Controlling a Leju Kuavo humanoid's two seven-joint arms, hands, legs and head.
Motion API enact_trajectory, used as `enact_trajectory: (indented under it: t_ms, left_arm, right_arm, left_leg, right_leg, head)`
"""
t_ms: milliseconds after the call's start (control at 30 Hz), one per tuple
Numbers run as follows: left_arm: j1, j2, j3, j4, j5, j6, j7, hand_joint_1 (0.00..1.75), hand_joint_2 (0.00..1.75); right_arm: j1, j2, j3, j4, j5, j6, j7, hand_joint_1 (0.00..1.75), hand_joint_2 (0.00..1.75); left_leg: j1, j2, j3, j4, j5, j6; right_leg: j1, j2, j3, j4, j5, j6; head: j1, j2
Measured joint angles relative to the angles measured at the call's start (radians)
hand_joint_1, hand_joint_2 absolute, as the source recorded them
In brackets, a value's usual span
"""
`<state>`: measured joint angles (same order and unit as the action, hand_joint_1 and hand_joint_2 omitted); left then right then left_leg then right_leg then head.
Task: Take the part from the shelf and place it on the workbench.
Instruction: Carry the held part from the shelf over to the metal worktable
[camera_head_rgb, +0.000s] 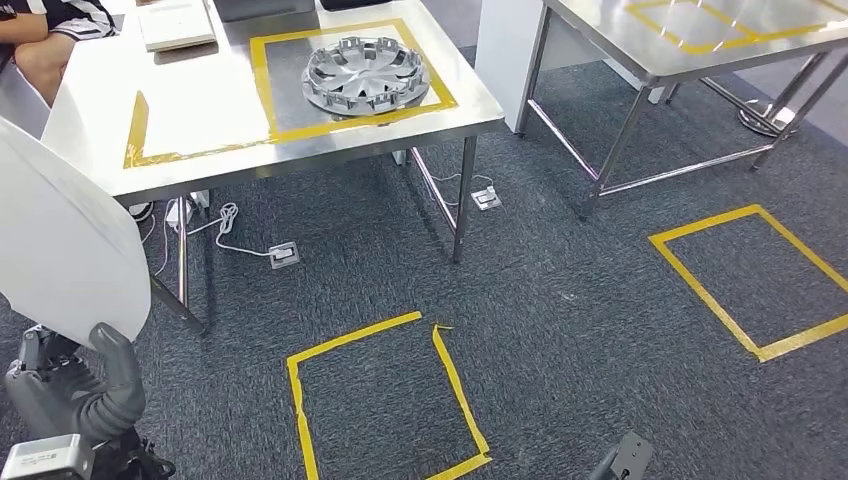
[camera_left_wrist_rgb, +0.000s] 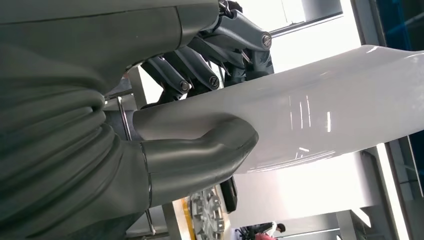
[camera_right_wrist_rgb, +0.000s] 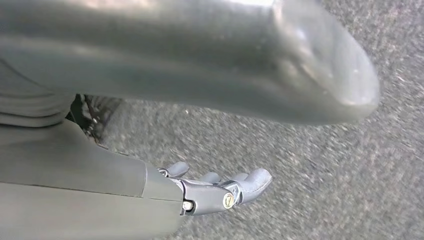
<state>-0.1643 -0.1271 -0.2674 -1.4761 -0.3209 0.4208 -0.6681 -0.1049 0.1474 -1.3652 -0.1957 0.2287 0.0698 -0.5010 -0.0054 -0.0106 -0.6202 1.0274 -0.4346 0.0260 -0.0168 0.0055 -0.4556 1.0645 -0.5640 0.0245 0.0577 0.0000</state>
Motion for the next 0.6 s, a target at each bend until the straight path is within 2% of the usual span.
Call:
enact_trajectory:
  t_ms: [33,67,133,167,200,233,267,300,333,367,400,433,500,533,567,600]
  left_arm:
    - [0.001,-0.001,0.001,0.0,0.0,0.0,0.0,1.75,1.75]
    - [0.001,-0.002,0.002,0.0,0.0,0.0,0.0,1.75,1.75]
    - [0.003,-0.003,0.003,0.001,0.0,0.0,0.0,1.75,1.75]
    - [0.004,-0.003,0.004,0.002,0.0,-0.001,0.0,1.75,1.75]
    - [0.005,-0.003,0.004,0.003,0.0,-0.001,-0.002,1.75,1.75]
    - [0.005,-0.003,0.005,0.004,0.001,-0.002,-0.004,1.75,1.75]
    - [0.005,-0.003,0.005,0.005,0.002,-0.002,-0.006,1.75,1.75]
    - [0.004,-0.003,0.005,0.006,0.003,-0.003,-0.008,1.75,1.75]
    - [0.004,-0.003,0.005,0.006,0.004,-0.003,-0.011,1.75,1.75]
    - [0.002,-0.003,0.006,0.005,0.006,-0.003,-0.012,1.75,1.75]
    - [0.0,-0.004,0.006,0.004,0.007,-0.003,-0.012,1.75,1.75]
    - [-0.003,-0.005,0.006,0.002,0.009,-0.003,-0.013,1.75,1.75]
    - [-0.014,-0.007,0.006,-0.002,0.011,-0.004,-0.013,1.75,1.75]
    - [-0.018,-0.008,0.006,-0.002,0.012,-0.004,-0.014,1.75,1.75]
    - [-0.02,-0.008,0.006,-0.002,0.012,-0.004,-0.013,1.75,1.75]
    - [-0.02,-0.007,0.006,-0.002,0.012,-0.005,-0.013,1.75,1.75]
  right_arm:
    - [-0.001,0.0,0.0,0.0,0.0,0.0,0.0,0.0,0.0]
    - [-0.001,0.001,0.0,0.0,0.0,0.001,0.0,0.0,0.0]
    - [0.001,0.001,0.0,0.0,-0.001,0.001,0.0,0.0,0.0]
    - [0.003,0.001,0.0,0.0,-0.001,0.001,0.0,0.0,0.0]
    - [0.005,0.001,0.0,0.0,-0.001,0.001,0.0,0.0,0.0]
    - [0.007,0.001,0.0,0.0,-0.001,0.001,0.0,0.0,0.0]
    - [0.008,0.001,0.0,0.0,-0.001,0.002,0.0,0.0,0.0]
    - [0.009,0.001,0.0,0.0,-0.001,0.002,0.0,0.0,0.0]
    - [0.009,0.001,0.0,0.0,-0.001,0.002,0.0,0.0,0.0]
    - [0.009,0.001,0.001,0.0,-0.001,0.002,0.001,0.0,0.0]
    - [0.008,0.001,0.001,0.0,-0.001,0.002,0.001,0.0,0.0]
    - [0.006,0.001,0.001,0.0,-0.001,0.002,0.002,0.0,0.0]
    - [0.002,0.001,0.001,0.0,-0.001,0.002,0.004,0.0,0.0]
    - [0.001,0.001,0.001,0.0,-0.001,0.002,0.004,0.0,0.0]
    - [0.0,0.001,0.001,0.0,-0.002,0.001,0.004,0.0,0.0]
    - [0.001,0.001,0.001,0.0,-0.002,0.001,0.004,0.0,0.0]
  left_leg:
    - [0.002,-0.001,0.014,-0.004,-0.008,0.006]
    - [0.002,0.0,0.027,-0.007,-0.017,0.01]
    - [0.002,0.0,0.051,-0.008,-0.039,0.013]
    - [0.002,-0.001,0.066,-0.009,-0.052,0.013]
    - [0.002,-0.002,0.081,-0.009,-0.064,0.012]
    - [0.002,-0.003,0.098,-0.009,-0.077,0.01]
    - [0.002,-0.003,0.113,-0.009,-0.09,0.008]
    - [0.001,-0.003,0.128,-0.008,-0.102,0.005]
    - [0.0,-0.003,0.139,-0.008,-0.116,0.001]
    - [-0.001,-0.004,0.15,-0.01,-0.128,-0.005]
    - [-0.002,-0.005,0.162,-0.006,-0.133,-0.012]
    - [-0.002,-0.006,0.171,-0.001,-0.134,-0.02]
    - [0.0,-0.004,0.165,0.045,-0.12,-0.031]
    - [0.001,-0.003,0.14,0.088,-0.115,-0.035]
    - [0.002,-0.001,0.101,0.145,-0.121,-0.038]
    - [0.004,-0.001,0.055,0.203,-0.139,-0.041]
  right_leg:
    - [-0.001,-0.001,-0.029,0.049,0.001,0.002]
    - [-0.001,-0.001,-0.072,0.11,-0.007,0.004]
    - [0.0,-0.001,-0.164,0.209,-0.054,0.01]
    - [0.0,-0.001,-0.199,0.227,-0.075,0.012]
    - [0.0,-0.002,-0.221,0.218,-0.081,0.014]
    - [0.0,-0.002,-0.227,0.179,-0.061,0.014]
    - [0.0,-0.002,-0.223,0.12,-0.015,0.011]
    - [0.001,-0.003,-0.213,0.058,0.047,0.007]
    - [0.003,-0.005,-0.202,0.011,0.094,0.002]
    - [0.007,-0.006,-0.191,-0.017,0.125,-0.004]
    - [0.009,-0.006,-0.183,-0.029,0.135,-0.01]
    - [0.01,-0.004,-0.171,-0.031,0.125,-0.017]
    - [0.007,-0.001,-0.146,-0.038,0.117,-0.033]
    - [0.005,-0.001,-0.132,-0.04,0.112,-0.039]
    - [0.004,-0.001,-0.121,-0.041,0.105,-0.043]
    - [0.004,-0.001,-0.112,-0.041,0.096,-0.046]
  head:
    - [0.001,0.0]
    - [0.002,0.0]
    - [0.003,0.0]
    - [0.004,0.0]
    - [0.004,0.0]
    - [0.005,0.0]
    - [0.005,0.0]
    - [0.005,0.0]
    - [0.005,0.0]
    - [0.005,0.0]
    - [0.005,0.0]
    - [0.005,0.0]
    - [0.004,0.0]
    - [0.002,0.0]
    - [-0.001,0.0]
    - [-0.003,0.0]
